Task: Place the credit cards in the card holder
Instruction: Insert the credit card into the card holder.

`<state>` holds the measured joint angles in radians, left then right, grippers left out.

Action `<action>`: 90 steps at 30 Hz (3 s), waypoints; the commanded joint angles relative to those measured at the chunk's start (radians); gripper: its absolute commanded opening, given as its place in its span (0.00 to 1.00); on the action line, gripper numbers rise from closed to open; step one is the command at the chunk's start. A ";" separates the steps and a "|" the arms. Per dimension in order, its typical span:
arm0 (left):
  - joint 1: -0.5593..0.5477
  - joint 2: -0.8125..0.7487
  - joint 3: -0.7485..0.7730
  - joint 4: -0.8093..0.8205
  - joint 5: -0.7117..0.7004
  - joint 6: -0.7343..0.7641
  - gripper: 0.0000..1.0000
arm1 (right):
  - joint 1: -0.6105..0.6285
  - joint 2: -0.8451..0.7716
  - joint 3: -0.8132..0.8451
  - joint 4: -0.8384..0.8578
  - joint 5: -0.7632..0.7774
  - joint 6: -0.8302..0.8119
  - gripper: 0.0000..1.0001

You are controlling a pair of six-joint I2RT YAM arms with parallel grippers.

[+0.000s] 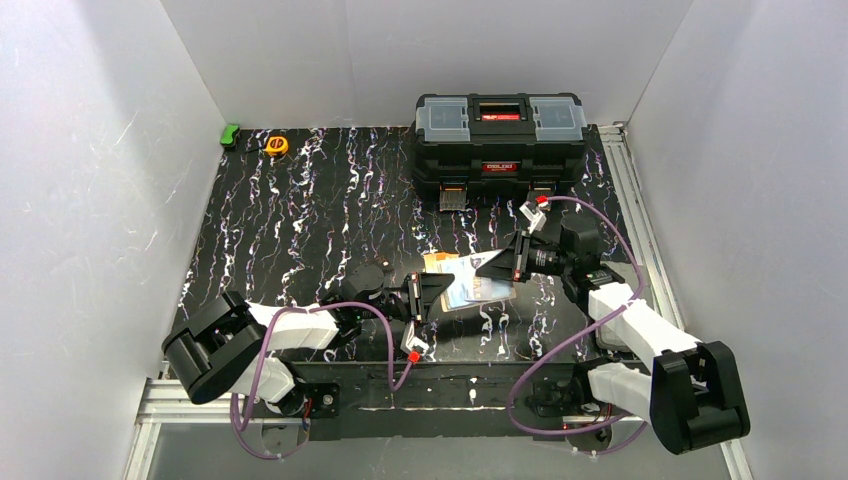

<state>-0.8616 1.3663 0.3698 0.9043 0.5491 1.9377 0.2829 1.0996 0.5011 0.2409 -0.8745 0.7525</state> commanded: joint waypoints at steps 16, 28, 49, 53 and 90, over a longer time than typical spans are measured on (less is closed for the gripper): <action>-0.004 -0.025 0.032 0.057 0.031 0.012 0.07 | 0.016 0.050 0.075 -0.034 -0.073 -0.047 0.01; -0.004 -0.020 0.038 0.053 0.036 0.020 0.20 | 0.045 0.117 0.142 -0.036 -0.105 -0.060 0.01; -0.005 -0.033 0.026 0.059 0.015 -0.012 0.00 | 0.100 0.065 0.221 -0.368 0.224 -0.149 0.63; -0.004 -0.039 0.016 0.057 0.006 -0.011 0.00 | 0.110 0.030 0.241 -0.488 0.299 -0.195 0.67; -0.005 -0.044 0.000 0.026 -0.018 -0.002 0.01 | 0.346 -0.007 0.375 -0.664 0.563 -0.249 0.66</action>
<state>-0.8616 1.3594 0.3710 0.8898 0.5159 1.9369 0.6094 1.1038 0.8364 -0.4183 -0.3153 0.5156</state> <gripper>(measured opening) 0.087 0.656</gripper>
